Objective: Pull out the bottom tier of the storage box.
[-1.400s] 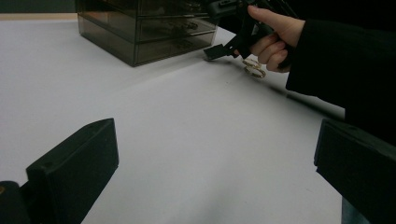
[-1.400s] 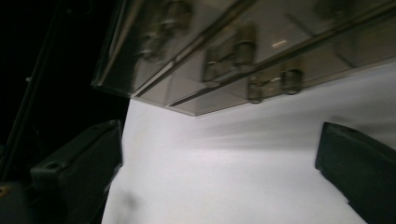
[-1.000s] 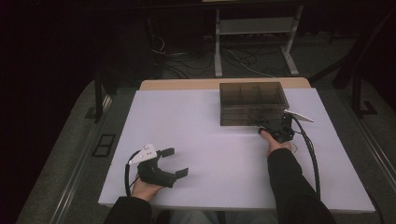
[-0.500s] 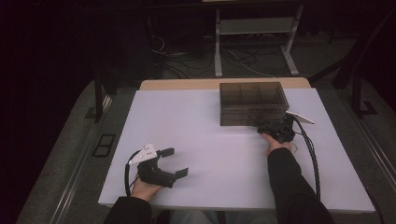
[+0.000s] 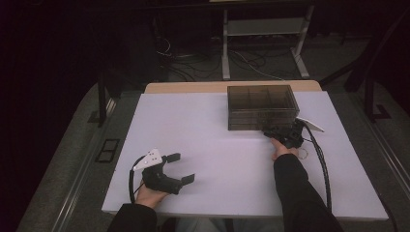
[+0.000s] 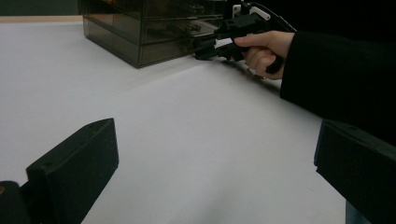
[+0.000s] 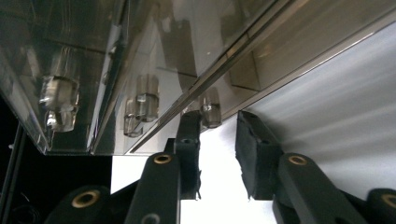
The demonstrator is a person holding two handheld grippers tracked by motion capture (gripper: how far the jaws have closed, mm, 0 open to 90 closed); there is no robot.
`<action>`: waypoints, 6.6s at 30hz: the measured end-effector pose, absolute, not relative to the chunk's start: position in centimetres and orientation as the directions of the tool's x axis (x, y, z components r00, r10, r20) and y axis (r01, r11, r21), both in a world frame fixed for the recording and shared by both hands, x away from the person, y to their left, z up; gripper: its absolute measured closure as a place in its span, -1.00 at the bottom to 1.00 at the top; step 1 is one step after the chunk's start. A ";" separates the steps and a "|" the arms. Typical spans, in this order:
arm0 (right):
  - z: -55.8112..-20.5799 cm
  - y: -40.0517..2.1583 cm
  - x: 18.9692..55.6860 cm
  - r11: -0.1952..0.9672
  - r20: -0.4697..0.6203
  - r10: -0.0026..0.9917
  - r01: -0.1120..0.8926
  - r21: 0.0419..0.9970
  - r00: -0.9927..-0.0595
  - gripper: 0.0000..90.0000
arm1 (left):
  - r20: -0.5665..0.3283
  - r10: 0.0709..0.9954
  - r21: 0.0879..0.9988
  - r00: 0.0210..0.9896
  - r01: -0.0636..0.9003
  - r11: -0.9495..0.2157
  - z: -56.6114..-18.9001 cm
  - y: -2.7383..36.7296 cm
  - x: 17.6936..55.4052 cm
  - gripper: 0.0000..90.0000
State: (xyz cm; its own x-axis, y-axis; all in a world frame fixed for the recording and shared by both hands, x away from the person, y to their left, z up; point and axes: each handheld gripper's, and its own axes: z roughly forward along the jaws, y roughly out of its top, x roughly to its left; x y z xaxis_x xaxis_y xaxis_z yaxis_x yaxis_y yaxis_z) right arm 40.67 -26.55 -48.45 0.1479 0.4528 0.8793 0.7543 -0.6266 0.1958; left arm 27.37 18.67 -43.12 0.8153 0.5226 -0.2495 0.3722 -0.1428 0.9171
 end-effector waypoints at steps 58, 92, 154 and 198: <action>-49.1 -25.6 38.1 -0.725 0.923 0.351 0.669 0.162 0.157 0.76 | -0.242 0.520 0.918 0.819 0.366 -0.150 -43.1 18.7 27.4 -1.00; -48.2 -25.3 36.3 -0.717 0.912 0.381 0.672 0.187 0.152 0.61 | -0.241 0.522 0.917 0.818 0.368 -0.153 -43.1 18.7 27.4 -1.00; -37.4 -21.2 38.4 0.540 0.142 0.665 0.603 0.587 -0.733 -0.79 | -0.228 0.516 0.918 0.826 0.358 -0.168 -43.1 18.5 27.3 -1.00; -41.0 -20.9 41.7 0.655 0.020 0.472 0.366 0.661 -0.881 -0.52 | -0.223 0.521 0.925 0.824 0.348 -0.155 -43.0 18.6 27.3 -1.00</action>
